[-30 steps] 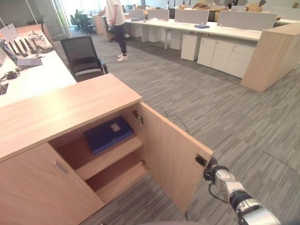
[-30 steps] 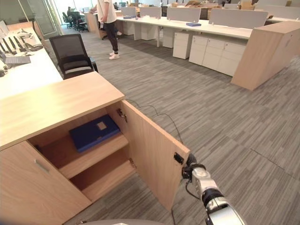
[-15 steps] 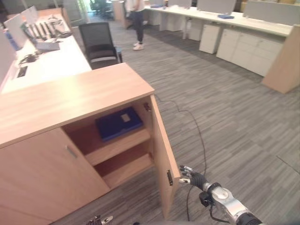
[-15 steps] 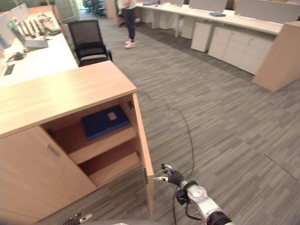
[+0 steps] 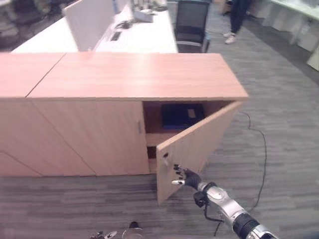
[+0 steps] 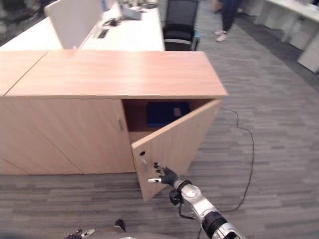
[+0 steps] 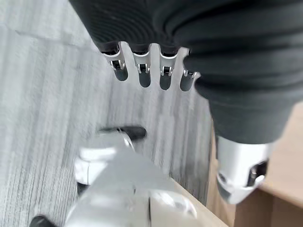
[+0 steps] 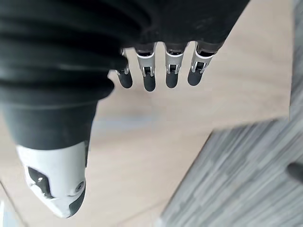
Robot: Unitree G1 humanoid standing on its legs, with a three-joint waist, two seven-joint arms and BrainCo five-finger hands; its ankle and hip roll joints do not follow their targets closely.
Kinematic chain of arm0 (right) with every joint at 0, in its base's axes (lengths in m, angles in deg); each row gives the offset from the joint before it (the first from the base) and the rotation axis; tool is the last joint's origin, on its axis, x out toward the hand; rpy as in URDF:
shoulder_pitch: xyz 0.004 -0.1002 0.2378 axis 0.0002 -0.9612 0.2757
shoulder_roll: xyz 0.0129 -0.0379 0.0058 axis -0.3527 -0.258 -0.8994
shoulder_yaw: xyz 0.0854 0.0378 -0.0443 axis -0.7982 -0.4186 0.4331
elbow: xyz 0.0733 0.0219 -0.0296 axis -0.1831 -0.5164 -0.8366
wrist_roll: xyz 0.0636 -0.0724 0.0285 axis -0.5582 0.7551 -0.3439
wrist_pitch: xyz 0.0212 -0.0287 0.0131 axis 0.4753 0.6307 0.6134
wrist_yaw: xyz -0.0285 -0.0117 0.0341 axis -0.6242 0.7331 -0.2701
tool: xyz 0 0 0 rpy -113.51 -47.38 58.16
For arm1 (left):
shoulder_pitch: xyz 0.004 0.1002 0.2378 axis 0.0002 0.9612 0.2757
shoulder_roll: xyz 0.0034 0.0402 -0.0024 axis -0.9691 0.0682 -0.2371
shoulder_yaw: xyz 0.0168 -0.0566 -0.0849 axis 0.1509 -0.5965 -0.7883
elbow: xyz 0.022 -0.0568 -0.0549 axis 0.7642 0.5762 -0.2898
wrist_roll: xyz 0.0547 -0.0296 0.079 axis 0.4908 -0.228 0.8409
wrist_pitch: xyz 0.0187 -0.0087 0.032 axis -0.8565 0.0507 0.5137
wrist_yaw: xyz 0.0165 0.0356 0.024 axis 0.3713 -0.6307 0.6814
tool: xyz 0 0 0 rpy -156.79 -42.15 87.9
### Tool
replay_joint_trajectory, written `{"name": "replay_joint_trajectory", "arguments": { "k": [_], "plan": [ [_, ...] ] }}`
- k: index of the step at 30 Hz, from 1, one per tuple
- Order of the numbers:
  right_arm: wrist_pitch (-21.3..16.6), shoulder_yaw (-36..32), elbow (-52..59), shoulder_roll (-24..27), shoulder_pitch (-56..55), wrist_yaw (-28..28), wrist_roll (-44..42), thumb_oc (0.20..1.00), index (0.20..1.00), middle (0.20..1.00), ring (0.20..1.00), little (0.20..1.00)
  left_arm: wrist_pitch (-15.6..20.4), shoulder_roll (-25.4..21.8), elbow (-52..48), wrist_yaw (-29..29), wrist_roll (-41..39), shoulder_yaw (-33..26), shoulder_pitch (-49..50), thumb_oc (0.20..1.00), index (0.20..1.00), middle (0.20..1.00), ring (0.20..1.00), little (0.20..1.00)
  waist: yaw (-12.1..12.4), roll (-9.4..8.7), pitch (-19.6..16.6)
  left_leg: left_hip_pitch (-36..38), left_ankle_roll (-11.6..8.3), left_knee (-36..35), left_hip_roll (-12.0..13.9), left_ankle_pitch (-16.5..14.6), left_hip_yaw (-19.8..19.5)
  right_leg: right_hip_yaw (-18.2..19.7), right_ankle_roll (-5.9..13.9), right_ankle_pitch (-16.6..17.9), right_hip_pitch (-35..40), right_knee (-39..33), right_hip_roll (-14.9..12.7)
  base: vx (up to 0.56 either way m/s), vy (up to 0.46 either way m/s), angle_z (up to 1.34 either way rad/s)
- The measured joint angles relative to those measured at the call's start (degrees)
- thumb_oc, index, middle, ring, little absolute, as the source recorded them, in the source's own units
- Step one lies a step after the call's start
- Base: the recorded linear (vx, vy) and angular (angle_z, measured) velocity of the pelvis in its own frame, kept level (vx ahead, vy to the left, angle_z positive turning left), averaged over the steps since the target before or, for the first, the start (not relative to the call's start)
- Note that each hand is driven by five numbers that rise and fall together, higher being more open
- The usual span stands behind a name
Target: Put the empty folder in the office cabinet
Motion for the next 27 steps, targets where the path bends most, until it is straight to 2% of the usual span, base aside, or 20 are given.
{"name": "replay_joint_trajectory", "arguments": {
  "k": [1, 2, 3, 4, 5, 6, 7, 8, 9, 10, 11, 12, 14, 15, 16, 18, 19, 21, 25, 27],
  "plan": [
    [-0.02, -1.54, -0.58, 0.10, 0.08, -1.00, -0.87, 1.000, 1.000, 1.000, 1.000, 1.000, 0.14, -0.07, -0.01, 0.24, 0.38, 0.43, -0.02, 1.000, 1.000, 1.000, 1.000, 1.000, 0.34, 0.24, 0.04, 0.44, 1.02, -0.31, -0.96, -0.69, -1.05, 1.60, -0.19, 0.84, -1.01, 4.75, -1.76, 0.10, 0.178, 0.67],
    [-0.14, -3.56, -1.80, 0.18, 0.85, -1.84, -1.62, 1.000, 1.000, 1.000, 1.000, 1.000, 0.09, -0.05, 0.14, 0.26, 0.42, 1.33, -0.08, 1.000, 1.000, 1.000, 1.000, 1.000, -0.05, 1.43, 0.73, 1.55, 2.38, -0.51, -1.88, -0.77, -2.35, 5.04, 0.83, 2.93, -4.31, 13.69, -4.65, 0.08, 0.167, 0.60],
    [-0.13, -5.05, -2.83, 0.45, 1.39, -2.45, -1.63, 1.000, 1.000, 1.000, 1.000, 1.000, -0.03, 0.05, 0.39, 0.31, 0.42, 1.67, 0.14, 1.000, 1.000, 1.000, 1.000, 1.000, -0.12, 2.83, 1.48, 2.78, 3.67, -0.86, -2.22, -1.27, -3.31, 9.07, 3.15, 7.44, -8.40, 21.99, -6.52, 0.10, 0.154, 0.69],
    [-0.51, -7.56, -4.39, 0.25, 1.47, -3.80, -2.01, 1.000, 1.000, 1.000, 1.000, 1.000, -0.02, -0.69, 0.38, 0.16, 0.39, 2.15, -0.27, 1.000, 1.000, 1.000, 1.000, 1.000, -0.28, 3.71, 1.89, 3.23, 4.81, -0.82, -2.50, -1.74, -5.58, 15.74, 5.71, 8.35, -13.43, 29.75, -5.75, 0.14, 0.133, 0.84],
    [-0.53, -8.99, -4.86, 0.05, 1.29, -4.56, -3.00, 1.000, 1.000, 1.000, 1.000, 1.000, 0.04, -1.62, -0.07, 0.16, 0.38, 2.65, -0.42, 1.000, 1.000, 1.000, 1.000, 1.000, -1.17, 3.97, 1.91, 2.94, 5.17, -1.01, -2.32, -1.54, -7.69, 20.08, 6.42, 4.43, -14.38, 29.47, -2.25, 0.20, 0.105, 1.20],
    [-0.56, -9.87, -5.20, 0.00, 1.23, -5.23, -3.91, 1.000, 1.000, 1.000, 1.000, 1.000, 0.28, -2.30, -0.72, 0.20, 0.38, 3.17, -0.62, 1.000, 1.000, 1.000, 1.000, 1.000, -2.38, 3.99, 1.94, 2.72, 5.51, -1.26, -2.56, -1.24, -9.93, 22.65, 6.23, 1.31, -14.62, 27.77, 0.49, 0.23, 0.026, 1.01],
    [-0.78, -10.43, -6.05, 0.45, 1.45, -5.98, -4.00, 1.000, 1.000, 1.000, 1.000, 1.000, 0.38, -2.43, -1.21, 0.20, 0.36, 3.47, -0.55, 1.000, 1.000, 1.000, 1.000, 1.000, -2.21, 3.88, 1.87, 3.67, 5.91, -2.30, -3.34, -1.12, -10.76, 23.51, 6.30, -0.90, -16.19, 26.15, 2.40, 0.21, -0.053, 0.64],
    [-0.97, -11.18, -6.94, 0.51, 1.81, -6.14, -4.08, 1.000, 1.000, 1.000, 1.000, 1.000, 0.33, -2.36, -1.46, 0.21, 0.34, 3.82, -0.46, 1.000, 1.000, 1.000, 1.000, 1.000, -2.10, 4.24, 1.89, 4.70, 6.15, -3.26, -3.47, -0.97, -11.63, 25.38, 5.55, -3.08, -16.34, 23.48, 4.41, 0.19, -0.134, 0.49],
    [-1.39, -12.67, -7.59, 0.76, 1.82, -6.57, -4.42, 1.000, 1.000, 1.000, 1.000, 1.000, 0.27, -2.10, -1.61, 0.33, 0.30, 4.01, -0.39, 1.000, 1.000, 1.000, 1.000, 1.000, -3.31, 4.84, 1.90, 5.23, 6.14, -4.00, -3.55, -0.87, -13.67, 26.54, 3.54, -5.39, -15.47, 17.07, 7.58, 0.17, -0.140, 0.97],
    [-1.51, -14.77, -8.84, 1.64, 2.22, -7.66, -6.20, 1.000, 1.000, 1.000, 1.000, 1.000, 0.30, -2.22, -1.53, 0.61, 0.22, 4.05, -1.25, 1.000, 1.000, 1.000, 1.000, 1.000, -4.17, 4.74, 1.61, 5.48, 5.67, -4.95, -3.96, -0.67, -15.29, 25.72, 2.44, -5.36, -13.75, 2.05, 9.69, 0.18, -0.116, 1.06],
    [-2.09, -15.98, -10.70, 1.91, 3.39, -8.50, -6.47, 1.000, 1.000, 1.000, 1.000, 1.000, 0.29, -2.31, -1.43, 0.47, 0.18, 4.04, -1.77, 1.000, 1.000, 1.000, 1.000, 1.000, -3.90, 4.09, 1.24, 5.09, 5.76, -5.28, -4.40, -0.44, -15.99, 24.85, 2.48, -3.13, -13.26, -5.78, 9.90, 0.11, -0.054, 1.03],
    [-2.27, -16.56, -12.05, 2.37, 4.01, -9.42, -7.08, 1.000, 1.000, 1.000, 1.000, 1.000, 0.28, -2.60, -1.45, 0.39, 0.18, 4.07, -1.99, 1.000, 1.000, 1.000, 1.000, 1.000, -4.42, 3.61, 1.13, 5.27, 5.64, -5.44, -4.85, -0.34, -17.69, 24.34, 2.02, -0.98, -12.81, -10.12, 9.80, 0.11, -0.055, 0.77],
    [-2.31, -18.47, -14.43, 3.40, 4.25, -9.84, -7.34, 1.000, 1.000, 1.000, 1.000, 1.000, 0.60, -2.82, -2.45, 0.75, 0.20, 4.38, -1.40, 1.000, 1.000, 1.000, 1.000, 1.000, -4.44, 2.17, 0.29, 6.74, 4.71, -5.88, -6.21, -0.88, -19.55, 25.32, 1.99, 1.21, -11.37, -12.13, 9.04, 0.15, -0.075, 0.65],
    [-2.36, -18.76, -16.54, 3.38, 4.83, -10.16, -7.44, 1.000, 1.000, 1.000, 1.000, 1.000, 1.03, -3.03, -2.05, 0.77, 0.21, 4.09, -0.36, 1.000, 1.000, 1.000, 1.000, 1.000, -3.65, 1.18, -0.38, 7.73, 3.82, -5.88, -6.74, -1.74, -19.52, 24.96, 0.17, 3.70, -10.35, -12.20, 8.12, 0.12, -0.079, 0.14],
    [-2.36, -18.92, -18.57, 3.52, 5.05, -10.41, -7.78, 1.000, 1.000, 1.000, 1.000, 1.000, 1.13, -2.53, -2.04, 0.74, 0.22, 3.82, 0.38, 1.000, 1.000, 1.000, 1.000, 1.000, -3.26, 1.64, -1.17, 9.01, 2.66, -5.87, -5.90, -2.73, -19.36, 24.47, -0.90, 4.99, -9.45, -12.22, 8.93, 0.08, -0.067, -0.04],
    [-2.47, -19.38, -19.52, 4.08, 5.40, -10.66, -8.26, 1.000, 1.000, 1.000, 1.000, 1.000, 1.26, -1.84, -2.06, 1.03, 0.24, 3.90, 2.80, 1.000, 1.000, 1.000, 1.000, 1.000, -2.94, 3.59, -3.15, 9.48, 1.33, -5.86, -3.49, -3.79, -19.10, 24.29, -2.18, 4.09, -9.12, -12.26, 11.36, 0.05, -0.063, -0.10],
    [-2.44, -18.97, -19.54, 4.87, 5.49, -10.17, -8.20, 1.000, 1.000, 1.000, 1.000, 1.000, 1.26, -1.68, -2.07, 1.21, 0.24, 3.90, 3.06, 1.000, 1.000, 1.000, 1.000, 1.000, -2.76, 3.65, -3.20, 9.31, 0.69, -5.84, -2.61, -3.81, -19.18, 23.99, -2.42, 3.94, -9.17, -12.26, 12.13, 0.04, -0.061, 0.03],
    [-1.64, -18.42, -20.46, 4.81, 5.12, -9.72, -8.24, 1.000, 1.000, 1.000, 1.000, 1.000, 1.27, -1.56, -2.20, 1.54, 0.28, 4.17, 3.01, 1.000, 1.000, 1.000, 1.000, 1.000, -2.87, 4.58, -3.28, 9.22, 0.19, -5.79, -1.51, -3.82, -19.32, 23.53, -2.76, 3.70, -9.16, -12.27, 13.24, 0.03, -0.062, 0.03],
    [-1.45, -19.01, -24.65, 5.37, 6.97, -9.98, -8.37, 1.000, 1.000, 1.000, 1.000, 1.000, 1.29, -1.28, -2.31, 2.18, 0.31, 4.99, 2.73, 1.000, 1.000, 1.000, 1.000, 1.000, -2.98, 4.82, -3.32, 9.34, -0.14, -5.86, -0.59, -4.11, -18.23, 23.64, -3.21, 3.42, -9.40, -12.26, 13.83, 0.00, -0.090, -0.16],
    [-0.55, -18.83, -30.84, 5.78, 10.92, -9.83, -8.34, 1.000, 1.000, 1.000, 1.000, 1.000, 1.32, -1.33, -2.63, 2.55, 0.29, 5.04, 2.68, 1.000, 1.000, 1.000, 1.000, 1.000, -2.87, 4.93, -3.41, 9.19, 0.02, -5.89, 0.27, -4.29, -17.02, 22.96, -3.08, 3.50, -10.26, -12.21, 14.24, -0.02, -0.085, -0.32]
  ]
}}
